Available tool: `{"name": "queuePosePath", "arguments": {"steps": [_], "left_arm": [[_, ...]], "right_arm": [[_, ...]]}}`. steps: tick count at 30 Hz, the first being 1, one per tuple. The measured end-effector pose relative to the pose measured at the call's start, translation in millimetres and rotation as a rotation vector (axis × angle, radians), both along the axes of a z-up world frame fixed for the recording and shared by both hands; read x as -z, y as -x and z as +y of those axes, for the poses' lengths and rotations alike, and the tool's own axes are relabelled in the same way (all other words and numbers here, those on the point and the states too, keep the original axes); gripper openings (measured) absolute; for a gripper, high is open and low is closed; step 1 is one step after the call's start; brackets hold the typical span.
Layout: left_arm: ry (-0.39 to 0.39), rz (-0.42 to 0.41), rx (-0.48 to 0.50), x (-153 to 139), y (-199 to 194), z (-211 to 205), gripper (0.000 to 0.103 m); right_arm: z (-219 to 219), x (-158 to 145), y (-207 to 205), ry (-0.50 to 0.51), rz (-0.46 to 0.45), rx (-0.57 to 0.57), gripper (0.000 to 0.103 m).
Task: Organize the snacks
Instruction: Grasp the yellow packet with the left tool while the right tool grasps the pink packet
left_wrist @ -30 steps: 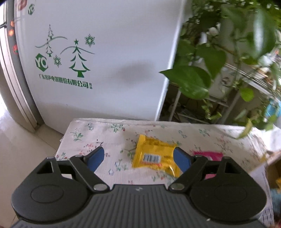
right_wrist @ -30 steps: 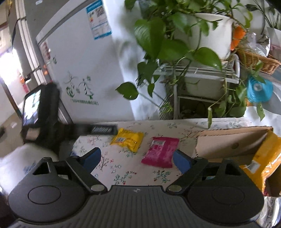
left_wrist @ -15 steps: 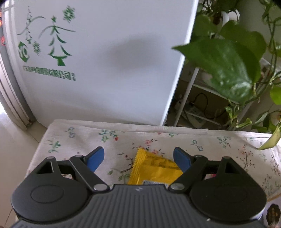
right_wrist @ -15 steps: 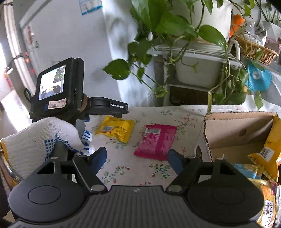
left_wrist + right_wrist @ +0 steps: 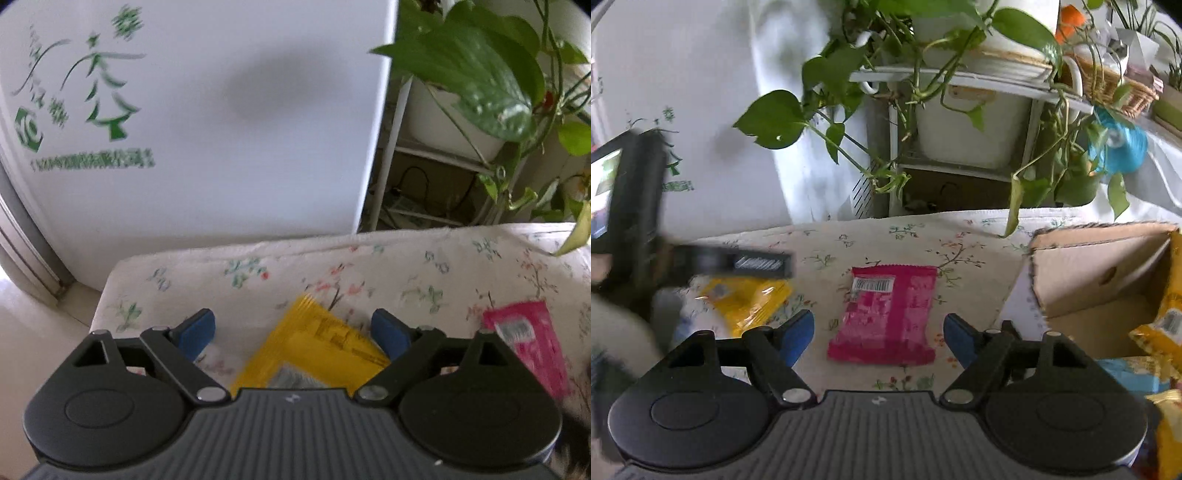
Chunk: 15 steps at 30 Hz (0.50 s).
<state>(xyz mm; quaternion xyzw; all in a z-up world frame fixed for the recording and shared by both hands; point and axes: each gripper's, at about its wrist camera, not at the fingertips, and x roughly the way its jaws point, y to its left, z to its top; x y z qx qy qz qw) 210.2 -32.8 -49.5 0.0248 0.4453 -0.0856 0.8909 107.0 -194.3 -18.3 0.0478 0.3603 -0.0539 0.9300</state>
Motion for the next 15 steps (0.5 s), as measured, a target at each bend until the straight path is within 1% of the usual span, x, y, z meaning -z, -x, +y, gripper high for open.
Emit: {"name": "queuePosePath", "arguments": {"steps": [3,6,7,9,10,11,14,15], "left_arm": [[-0.013,-0.010,0.025,-1.4,12.9,7.0,0.093],[-0.004,-0.008,0.040,-3.0,22.7,13.9,0.092],[0.001,-0.008,0.047,-3.8,24.8,16.4,0.089],[0.005,-0.016,0.061,-5.1,30.3,18.4,0.085],[0.010,-0.021,0.071,-5.7,32.6,19.2,0.080],[0.014,-0.024,0.084,-4.7,31.1,15.7,0.073],[0.010,-0.033,0.128,-7.8,41.0,13.6,0.058],[0.016,-0.030,0.133,-9.6,43.7,15.3,0.057]], "right_arm": [[2.3,6.2,-9.1,-0.007,-0.003,0.032,0.083],[1.1,15.8,-18.3,-0.016,0.026,0.071,0.082],[-0.4,19.9,-21.1,-0.027,0.047,0.083,0.080],[-1.1,22.9,-19.0,-0.024,0.032,0.101,0.070],[-0.9,22.9,-18.0,-0.012,0.029,0.101,0.063],[-1.5,22.3,-17.4,-0.015,0.029,0.091,0.061],[-6.2,18.4,-9.6,-0.066,0.039,0.068,0.059],[-6.6,17.3,-6.7,-0.069,0.045,0.065,0.059]]}}
